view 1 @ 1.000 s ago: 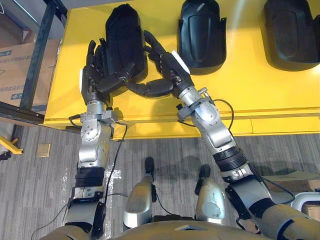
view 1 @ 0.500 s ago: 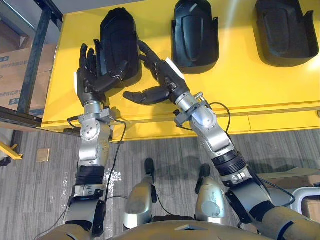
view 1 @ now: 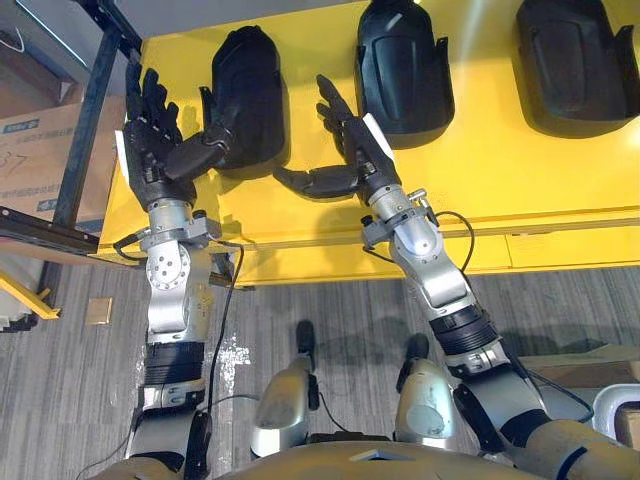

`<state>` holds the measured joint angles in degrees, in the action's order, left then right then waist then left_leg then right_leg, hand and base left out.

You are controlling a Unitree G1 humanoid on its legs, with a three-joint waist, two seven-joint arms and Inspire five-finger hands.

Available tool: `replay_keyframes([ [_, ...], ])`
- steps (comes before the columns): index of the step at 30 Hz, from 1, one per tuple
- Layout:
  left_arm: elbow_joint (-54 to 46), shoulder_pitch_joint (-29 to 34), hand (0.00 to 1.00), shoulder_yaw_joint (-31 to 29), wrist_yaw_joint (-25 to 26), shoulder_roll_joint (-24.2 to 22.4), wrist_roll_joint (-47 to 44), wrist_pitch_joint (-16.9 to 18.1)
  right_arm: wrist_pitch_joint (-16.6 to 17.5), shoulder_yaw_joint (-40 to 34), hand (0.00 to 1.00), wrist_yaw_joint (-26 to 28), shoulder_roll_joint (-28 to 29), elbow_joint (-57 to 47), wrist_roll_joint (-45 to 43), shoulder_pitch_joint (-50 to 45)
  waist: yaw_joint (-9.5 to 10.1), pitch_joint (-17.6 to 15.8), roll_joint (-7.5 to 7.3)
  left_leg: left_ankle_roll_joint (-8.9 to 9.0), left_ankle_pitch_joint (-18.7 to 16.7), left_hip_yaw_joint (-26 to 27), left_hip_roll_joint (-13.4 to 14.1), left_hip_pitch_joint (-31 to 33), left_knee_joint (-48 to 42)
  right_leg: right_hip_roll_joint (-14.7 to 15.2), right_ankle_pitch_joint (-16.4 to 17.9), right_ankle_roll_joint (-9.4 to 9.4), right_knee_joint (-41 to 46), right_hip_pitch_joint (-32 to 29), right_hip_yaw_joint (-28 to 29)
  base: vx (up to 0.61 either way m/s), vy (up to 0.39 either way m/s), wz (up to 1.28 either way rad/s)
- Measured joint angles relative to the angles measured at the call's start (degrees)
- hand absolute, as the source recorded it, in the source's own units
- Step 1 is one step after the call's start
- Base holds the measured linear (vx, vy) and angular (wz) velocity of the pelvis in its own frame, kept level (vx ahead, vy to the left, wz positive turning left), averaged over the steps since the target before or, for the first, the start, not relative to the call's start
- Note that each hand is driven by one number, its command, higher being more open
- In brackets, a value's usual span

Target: Walk over and take three plastic housings, then place them on the shelf

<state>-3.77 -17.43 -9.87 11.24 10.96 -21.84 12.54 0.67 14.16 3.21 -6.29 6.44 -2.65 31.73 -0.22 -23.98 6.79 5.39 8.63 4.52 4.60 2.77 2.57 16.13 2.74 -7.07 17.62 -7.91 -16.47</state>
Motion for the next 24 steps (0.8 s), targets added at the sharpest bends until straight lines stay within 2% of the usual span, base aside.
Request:
replay_keyframes([
  [4, -4.32, 3.69, 1.00, -0.14, 0.35, -1.58, 2.06, 1.27, 0.01, -0.43, 1.00, 0.98, -0.04, -3.33, -0.77, -4.03, 0.05, 2.15, 1.17, 0.04, 0.10, -0.02, -0.04, -1.58, 0.91, -0.03, -0.02, -0.11, -0.85, 1.71, -0.44, 0.00, -0.007, 0.02],
  [10, -14.01, 12.23, 1.00, -0.33, 0.93, -4.11, 4.22, 1.38, 0.00, 0.69, 1.00, 4.97, 0.02, -8.80, -2.78, -10.97, 0.14, 4.99, 1.06, 0.06, 0.08, 0.11, 0.00, -2.89, 1.81, -0.19, -0.04, -0.17, -1.92, 3.10, -0.58, 0.00, 0.000, 0.00],
  [15, -17.17, 18.28, 1.00, -0.30, 1.39, -5.77, 7.31, 1.17, 0.00, 3.61, 1.00, 7.17, 0.02, -9.24, -2.81, -14.01, 0.23, 5.78, 1.04, 0.51, -0.30, 0.08, 0.05, -3.29, 2.15, -0.28, -0.06, -0.18, -2.86, 3.84, -0.94, -0.01, -0.005, 0.02],
  [20, -17.15, 22.66, 1.00, 0.23, 1.53, -6.59, 9.56, -1.69, -0.01, 6.36, 1.00, 9.17, 0.02, -9.68, -2.81, -15.25, 0.85, 6.05, 0.76, 0.52, -0.27, -0.52, 0.11, -2.41, 2.15, -0.33, -0.20, -0.33, -3.48, 3.77, -1.69, -0.01, -0.017, 0.06],
  [24, -17.06, 24.53, 1.00, 0.82, 1.49, -6.59, 10.97, -2.49, -0.07, 6.66, 1.00, 9.22, 0.05, -9.72, -2.81, -15.26, 1.55, 6.50, 0.24, 0.09, 0.14, -1.08, 0.03, -0.79, 2.05, -0.36, -0.75, -0.84, -3.84, 2.89, -2.08, 0.04, -0.019, 0.08],
])
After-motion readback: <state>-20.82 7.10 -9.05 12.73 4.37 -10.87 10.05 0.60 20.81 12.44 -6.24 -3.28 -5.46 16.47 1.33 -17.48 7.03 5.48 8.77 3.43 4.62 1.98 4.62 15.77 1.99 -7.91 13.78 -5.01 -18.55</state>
